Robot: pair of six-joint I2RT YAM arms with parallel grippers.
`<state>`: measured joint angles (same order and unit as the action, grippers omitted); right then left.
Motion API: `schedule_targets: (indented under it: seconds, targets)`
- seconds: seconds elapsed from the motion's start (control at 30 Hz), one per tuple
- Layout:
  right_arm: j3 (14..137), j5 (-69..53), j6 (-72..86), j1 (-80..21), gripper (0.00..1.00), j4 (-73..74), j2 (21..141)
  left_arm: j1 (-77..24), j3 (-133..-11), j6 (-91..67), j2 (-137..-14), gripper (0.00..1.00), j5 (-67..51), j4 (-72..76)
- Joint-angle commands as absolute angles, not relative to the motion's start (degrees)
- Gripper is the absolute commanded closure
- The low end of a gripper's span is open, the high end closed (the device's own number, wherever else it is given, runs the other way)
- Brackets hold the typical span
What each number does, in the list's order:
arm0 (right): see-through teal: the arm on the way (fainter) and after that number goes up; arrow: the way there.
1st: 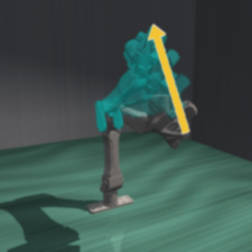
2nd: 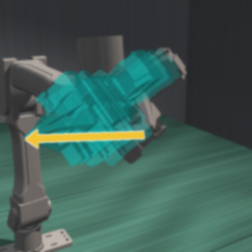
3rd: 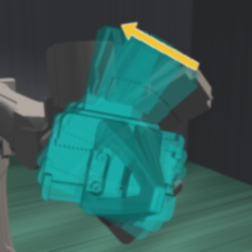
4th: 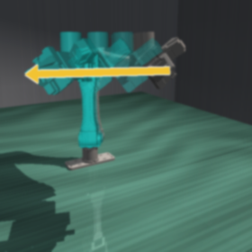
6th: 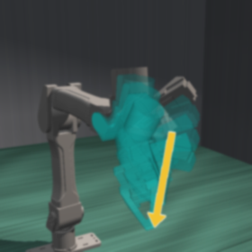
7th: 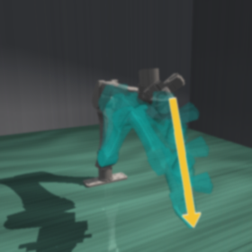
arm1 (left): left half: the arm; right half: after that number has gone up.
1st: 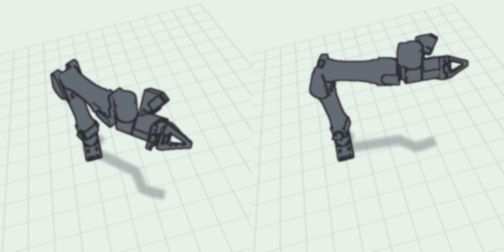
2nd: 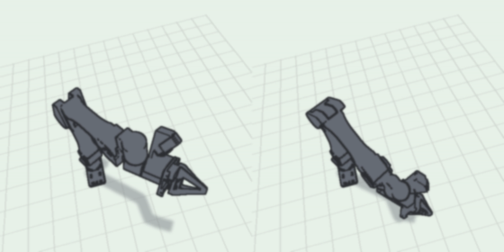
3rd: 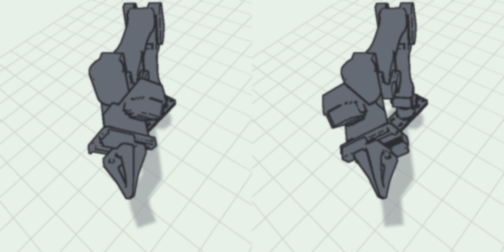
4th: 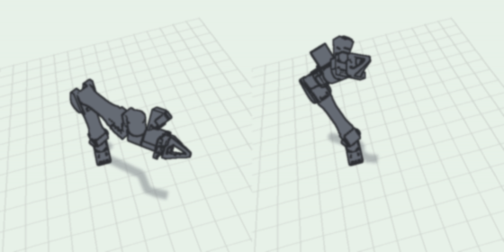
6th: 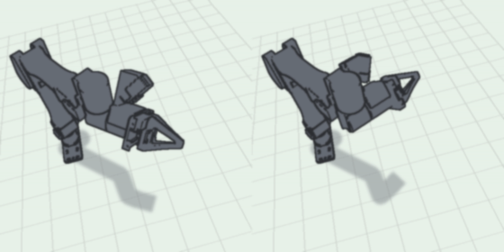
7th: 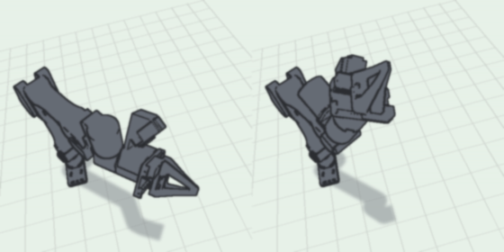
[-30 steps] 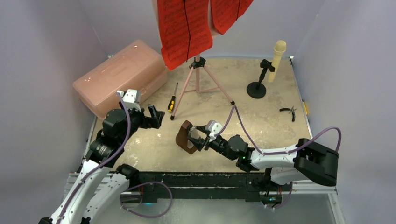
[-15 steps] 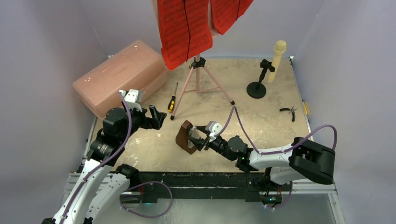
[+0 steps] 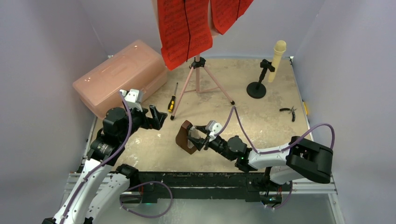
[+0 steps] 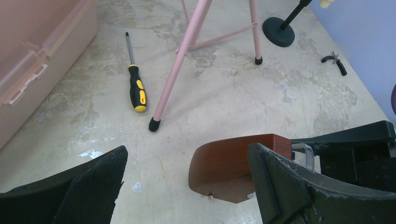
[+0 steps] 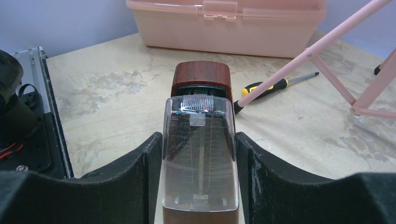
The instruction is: Pack up the instrument practice props
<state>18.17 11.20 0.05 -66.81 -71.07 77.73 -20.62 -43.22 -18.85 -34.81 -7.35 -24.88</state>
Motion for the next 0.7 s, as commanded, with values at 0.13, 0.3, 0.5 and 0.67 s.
schedule_targets:
  seconds: [0.13, 0.3, 0.5, 0.67]
  targets:
    - [19.42, 10.19, 1.89, -67.13, 0.64, -70.55, 79.39, -20.13, -42.81, -18.83, -36.10, 0.01, -11.57, -22.02]
    - [19.76, 10.39, 2.11, -67.08, 0.64, -69.14, 79.92, -20.15, -42.56, -19.70, -36.78, 0.01, -13.25, -21.17]
    - [21.13, 11.26, 2.29, -67.07, 0.63, -66.13, 80.80, -20.13, -42.45, -19.70, -37.09, 0.01, -13.71, -20.99]
    - [22.30, 12.41, 2.21, -67.08, 0.63, -63.41, 82.09, -20.13, -42.45, -19.52, -37.16, 0.01, -13.78, -21.27]
